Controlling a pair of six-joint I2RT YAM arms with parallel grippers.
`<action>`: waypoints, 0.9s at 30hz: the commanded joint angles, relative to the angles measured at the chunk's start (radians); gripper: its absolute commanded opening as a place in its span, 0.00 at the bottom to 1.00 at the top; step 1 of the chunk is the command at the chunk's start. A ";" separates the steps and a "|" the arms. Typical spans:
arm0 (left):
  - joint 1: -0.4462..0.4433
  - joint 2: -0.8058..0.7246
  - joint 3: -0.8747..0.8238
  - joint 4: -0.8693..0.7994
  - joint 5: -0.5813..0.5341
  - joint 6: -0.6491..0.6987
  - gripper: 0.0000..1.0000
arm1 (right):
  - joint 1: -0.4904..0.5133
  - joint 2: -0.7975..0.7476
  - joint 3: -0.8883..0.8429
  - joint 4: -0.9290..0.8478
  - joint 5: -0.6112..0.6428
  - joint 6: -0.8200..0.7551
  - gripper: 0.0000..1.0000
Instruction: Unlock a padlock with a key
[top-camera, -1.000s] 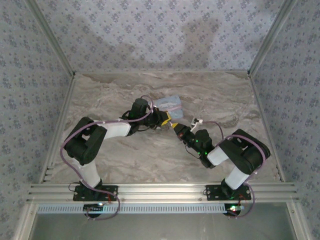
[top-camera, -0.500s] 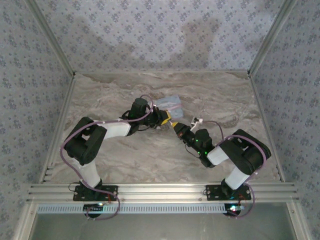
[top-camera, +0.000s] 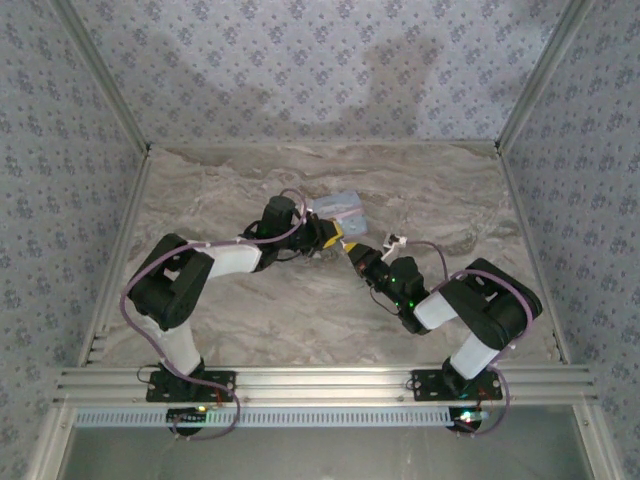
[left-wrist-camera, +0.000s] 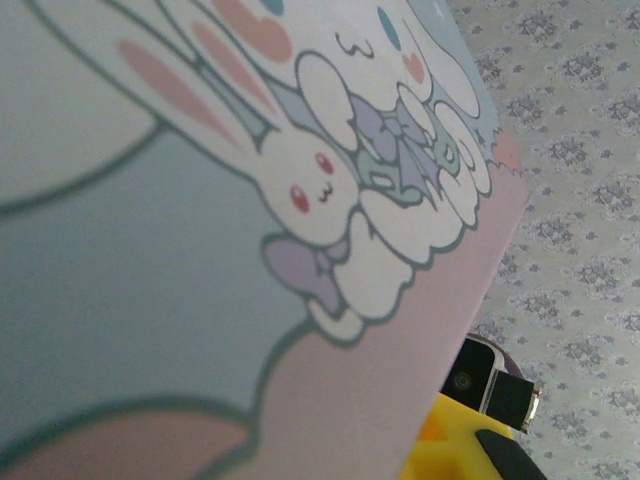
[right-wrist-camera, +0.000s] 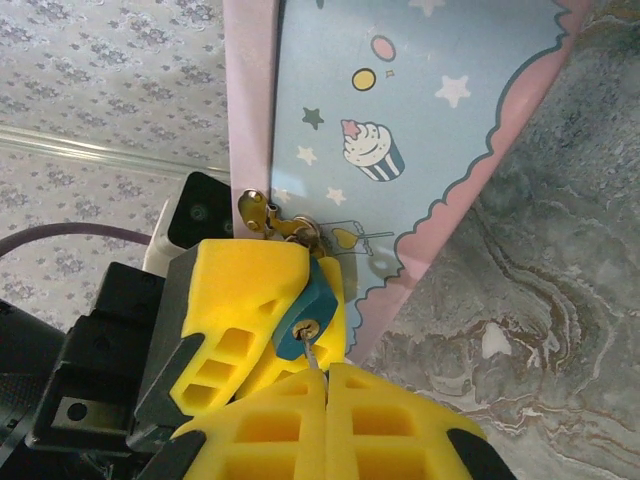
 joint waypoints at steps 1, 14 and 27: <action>-0.013 -0.016 -0.001 0.045 0.038 -0.010 0.00 | -0.003 -0.024 0.014 -0.016 0.039 0.004 0.00; -0.018 -0.008 0.000 0.060 0.045 -0.017 0.00 | -0.006 -0.005 0.032 0.040 0.003 0.029 0.00; -0.025 -0.005 -0.003 0.073 0.048 -0.020 0.00 | -0.004 0.013 0.055 0.043 -0.015 0.071 0.00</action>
